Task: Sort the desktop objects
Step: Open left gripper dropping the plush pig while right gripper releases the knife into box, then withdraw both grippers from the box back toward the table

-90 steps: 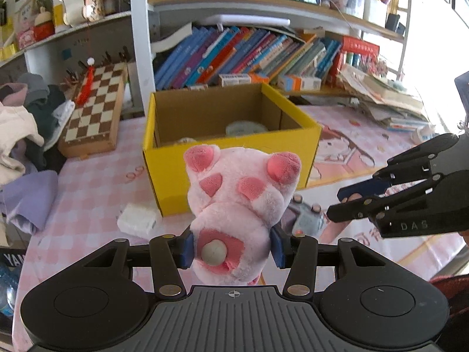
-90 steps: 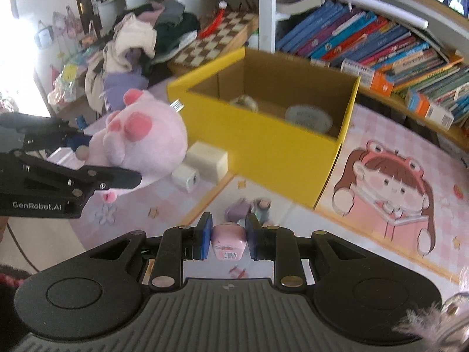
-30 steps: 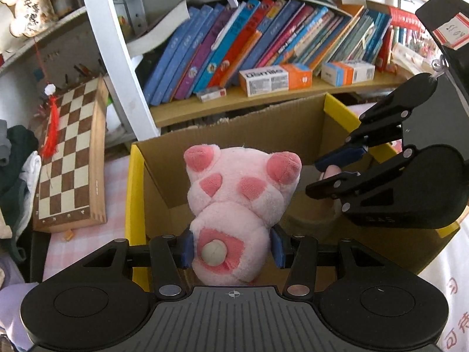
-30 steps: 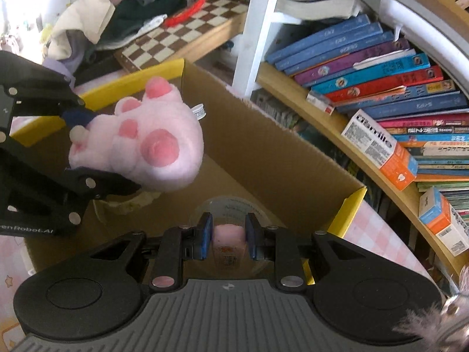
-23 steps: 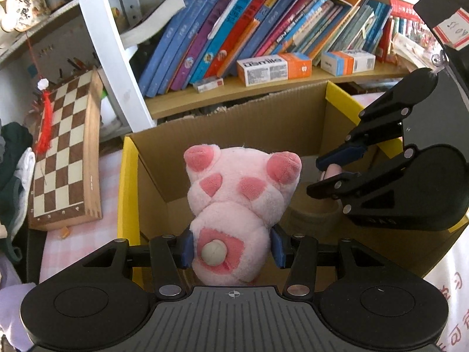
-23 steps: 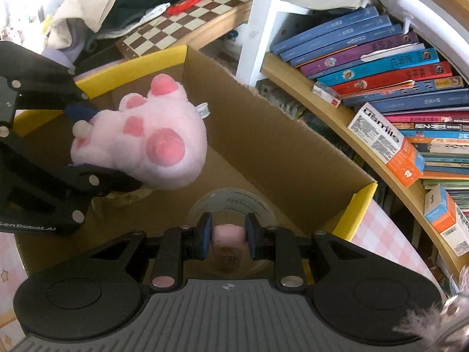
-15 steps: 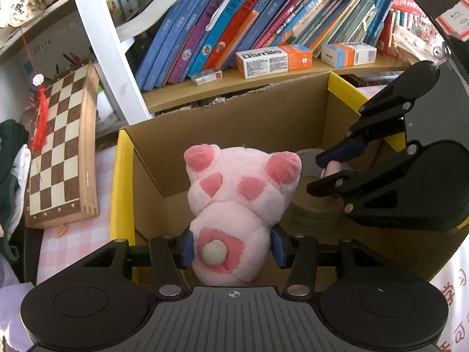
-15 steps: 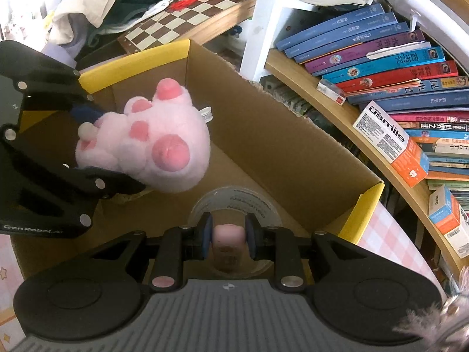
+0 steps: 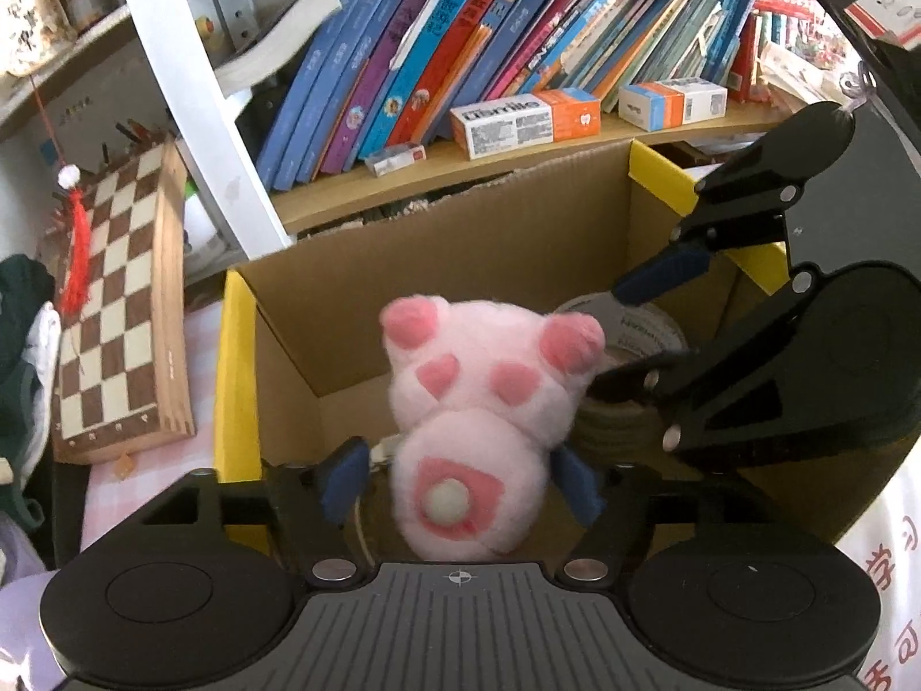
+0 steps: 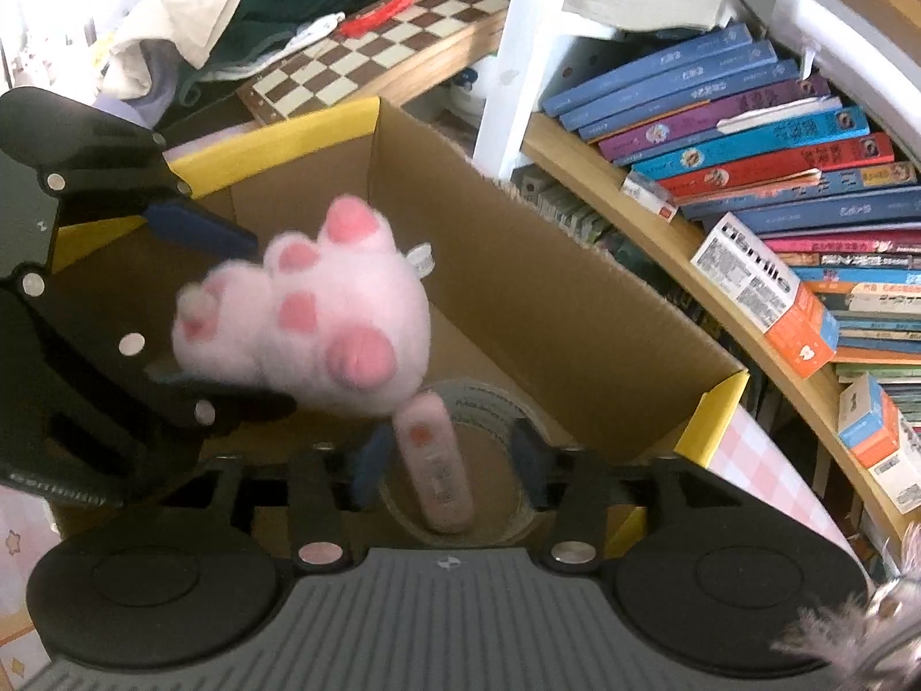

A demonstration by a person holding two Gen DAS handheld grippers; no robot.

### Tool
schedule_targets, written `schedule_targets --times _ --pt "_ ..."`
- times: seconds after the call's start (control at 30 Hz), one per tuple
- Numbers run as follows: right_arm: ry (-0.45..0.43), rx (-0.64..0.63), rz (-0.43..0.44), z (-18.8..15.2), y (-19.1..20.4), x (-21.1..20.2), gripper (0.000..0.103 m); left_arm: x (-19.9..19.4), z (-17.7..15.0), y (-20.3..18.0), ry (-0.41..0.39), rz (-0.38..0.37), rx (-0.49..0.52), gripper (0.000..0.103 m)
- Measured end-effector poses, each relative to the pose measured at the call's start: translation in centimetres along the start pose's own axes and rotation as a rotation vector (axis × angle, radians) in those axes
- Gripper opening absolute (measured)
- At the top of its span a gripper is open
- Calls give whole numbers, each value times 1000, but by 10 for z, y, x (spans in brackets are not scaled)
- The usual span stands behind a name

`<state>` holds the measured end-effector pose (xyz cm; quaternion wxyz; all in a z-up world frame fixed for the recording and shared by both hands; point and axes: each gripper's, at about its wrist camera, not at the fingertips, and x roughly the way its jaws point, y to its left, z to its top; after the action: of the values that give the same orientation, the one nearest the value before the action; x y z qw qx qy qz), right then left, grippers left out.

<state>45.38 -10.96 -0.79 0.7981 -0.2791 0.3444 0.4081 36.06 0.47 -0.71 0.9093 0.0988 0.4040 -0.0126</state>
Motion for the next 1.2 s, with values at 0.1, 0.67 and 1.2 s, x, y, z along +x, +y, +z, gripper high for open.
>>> schedule_targets --times 0.1,0.67,1.2 --pt "-24 7 -13 1 -1 -9 62 -6 1 -1 -17 7 3 84" --pt "-196 145 -75 -8 3 -84 85 -86 -2 0 -204 46 -53 89" --pt "-317 266 -181 -32 53 -159 93 -150 -48 24 -300 37 -133 90"
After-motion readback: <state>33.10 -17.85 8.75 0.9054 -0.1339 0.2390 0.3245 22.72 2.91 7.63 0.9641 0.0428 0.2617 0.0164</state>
